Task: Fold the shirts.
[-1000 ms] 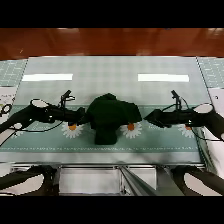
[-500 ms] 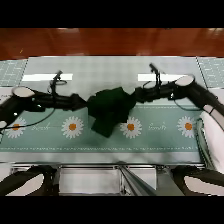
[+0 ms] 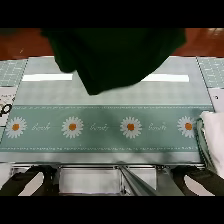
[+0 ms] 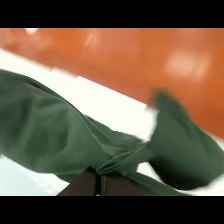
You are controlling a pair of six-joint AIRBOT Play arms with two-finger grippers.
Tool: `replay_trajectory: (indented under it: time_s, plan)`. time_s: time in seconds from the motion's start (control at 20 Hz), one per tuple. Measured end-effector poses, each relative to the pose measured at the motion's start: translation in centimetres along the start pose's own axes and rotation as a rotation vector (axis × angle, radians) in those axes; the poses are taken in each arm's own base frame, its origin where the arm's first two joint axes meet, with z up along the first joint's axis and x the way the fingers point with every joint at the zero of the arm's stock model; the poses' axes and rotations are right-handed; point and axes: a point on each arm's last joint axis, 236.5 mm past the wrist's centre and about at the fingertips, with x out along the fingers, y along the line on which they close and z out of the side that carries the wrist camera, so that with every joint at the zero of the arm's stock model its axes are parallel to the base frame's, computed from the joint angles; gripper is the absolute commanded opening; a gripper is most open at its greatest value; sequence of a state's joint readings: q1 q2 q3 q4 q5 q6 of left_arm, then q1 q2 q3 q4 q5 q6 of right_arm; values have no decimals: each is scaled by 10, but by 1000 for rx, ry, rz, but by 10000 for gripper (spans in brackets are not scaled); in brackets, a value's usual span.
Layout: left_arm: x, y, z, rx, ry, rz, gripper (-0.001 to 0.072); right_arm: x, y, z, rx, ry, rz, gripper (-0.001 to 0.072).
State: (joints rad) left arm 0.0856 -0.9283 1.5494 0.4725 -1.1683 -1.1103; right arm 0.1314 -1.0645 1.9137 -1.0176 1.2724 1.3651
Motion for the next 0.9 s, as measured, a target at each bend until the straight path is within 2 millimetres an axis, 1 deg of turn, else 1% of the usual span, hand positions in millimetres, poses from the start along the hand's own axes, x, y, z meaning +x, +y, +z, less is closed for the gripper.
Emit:
replay_trajectory:
  time_s: [0.05,0.1,0.15,0.2,0.3,0.35,0.45,0.5,0.55,0.65,0.7,0.8,0.9]
  plan:
    - [-14,-20,17,69,-36,2,20,-28,9,10,-38,-34,-30,22]
    - [-27,-40,28,126,-66,3,20,-53,18,17,-68,-66,-55,22]
    - [-39,-58,36,176,-89,9,20,-77,26,20,-92,-91,-81,22]
    - [-51,-73,38,221,-100,20,20,-99,33,21,-109,-113,-103,22]
    - [-71,-97,32,278,-88,38,20,-131,44,19,-131,-141,-138,22]
    - [-78,-106,23,289,-58,44,20,-143,49,16,-134,-144,-148,22]
    - [-86,-114,0,274,13,46,20,-154,52,0,-116,-101,-158,22]
    - [-87,-113,-16,247,64,45,20,-154,50,-9,-101,-70,-164,22]
    - [-87,-106,-34,209,122,52,20,-150,48,-20,-79,-29,-165,22]
    - [-80,-90,-72,109,229,46,20,-132,37,-47,-27,72,-162,22]
    - [-76,-77,-94,50,287,45,20,-120,29,-63,3,129,-162,22]
    - [-61,-44,-143,-94,391,49,20,-85,9,-99,72,241,-160,22]
    - [-42,-6,-190,-225,449,64,20,-40,-18,-141,150,346,-169,22]
